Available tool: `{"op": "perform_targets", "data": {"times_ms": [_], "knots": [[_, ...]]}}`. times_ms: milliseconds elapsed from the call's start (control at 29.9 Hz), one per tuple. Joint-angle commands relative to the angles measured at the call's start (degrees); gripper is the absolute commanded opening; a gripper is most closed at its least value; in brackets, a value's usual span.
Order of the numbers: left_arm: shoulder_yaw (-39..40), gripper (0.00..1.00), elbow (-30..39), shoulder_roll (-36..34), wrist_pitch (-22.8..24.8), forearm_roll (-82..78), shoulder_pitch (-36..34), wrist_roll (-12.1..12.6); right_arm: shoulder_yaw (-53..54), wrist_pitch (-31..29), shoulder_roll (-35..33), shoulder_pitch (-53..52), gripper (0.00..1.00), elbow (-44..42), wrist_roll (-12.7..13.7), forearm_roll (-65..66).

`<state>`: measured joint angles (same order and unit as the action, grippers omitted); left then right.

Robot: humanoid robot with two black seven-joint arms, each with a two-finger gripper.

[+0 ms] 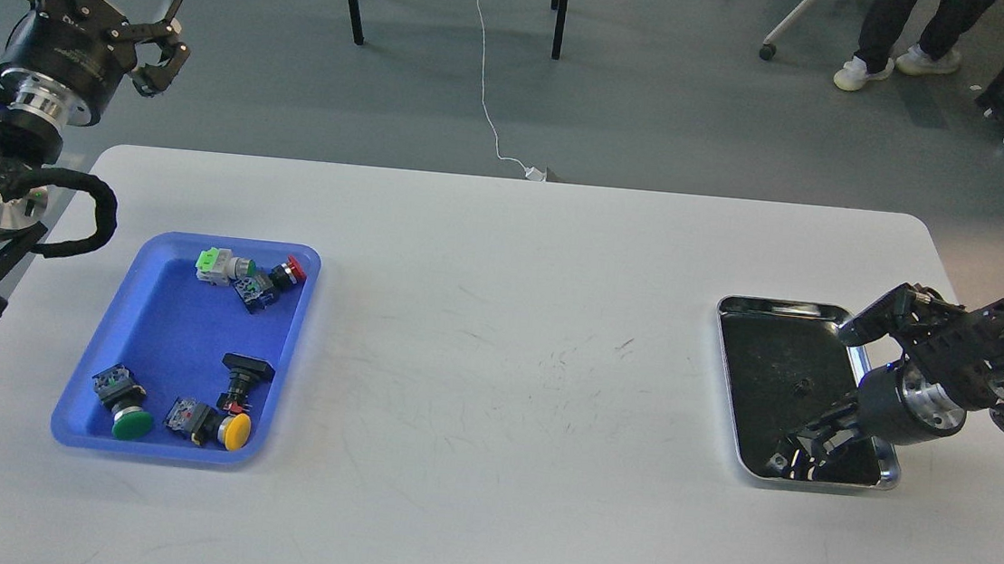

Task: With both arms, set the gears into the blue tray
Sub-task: 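Lower the right gripper into the metal tray and grasp a small black gear, then carry the black gear to the table center and release it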

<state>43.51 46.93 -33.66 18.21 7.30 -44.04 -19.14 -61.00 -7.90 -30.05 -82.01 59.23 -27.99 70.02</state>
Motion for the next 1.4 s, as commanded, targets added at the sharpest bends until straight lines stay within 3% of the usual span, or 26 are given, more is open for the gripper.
{"op": "perform_targets", "data": {"times_ms": [0, 368, 635, 902, 1370], "knots": [[0.0, 0.98, 0.0, 0.0, 0.0, 0.0, -0.1, 0.1, -0.3, 0.0, -0.4, 0.0, 0.07, 0.4, 0.0, 0.1], [0.1, 0.98, 0.0, -1.1, 0.0, 0.1, -0.1, 0.1, 3.3, -0.2, 0.3, -6.5, 0.04, 2.0, 0.0, -1.5], [-0.2, 0.98, 0.0, -1.1, -0.1, 0.0, -0.2, 0.2, 8.2, 3.7, 11.0, -12.9, 0.04, 4.2, 0.0, -9.9], [-0.7, 0.98, 0.0, -3.3, 0.0, 0.0, -0.1, 0.3, 9.3, 6.8, 24.2, -5.0, 0.04, -2.1, 0.0, -20.8], [-0.9, 0.98, 0.0, -3.4, 0.0, -0.1, -0.1, 0.5, 13.1, 6.6, 29.3, 4.9, 0.05, -7.0, 0.0, -20.8]]}}
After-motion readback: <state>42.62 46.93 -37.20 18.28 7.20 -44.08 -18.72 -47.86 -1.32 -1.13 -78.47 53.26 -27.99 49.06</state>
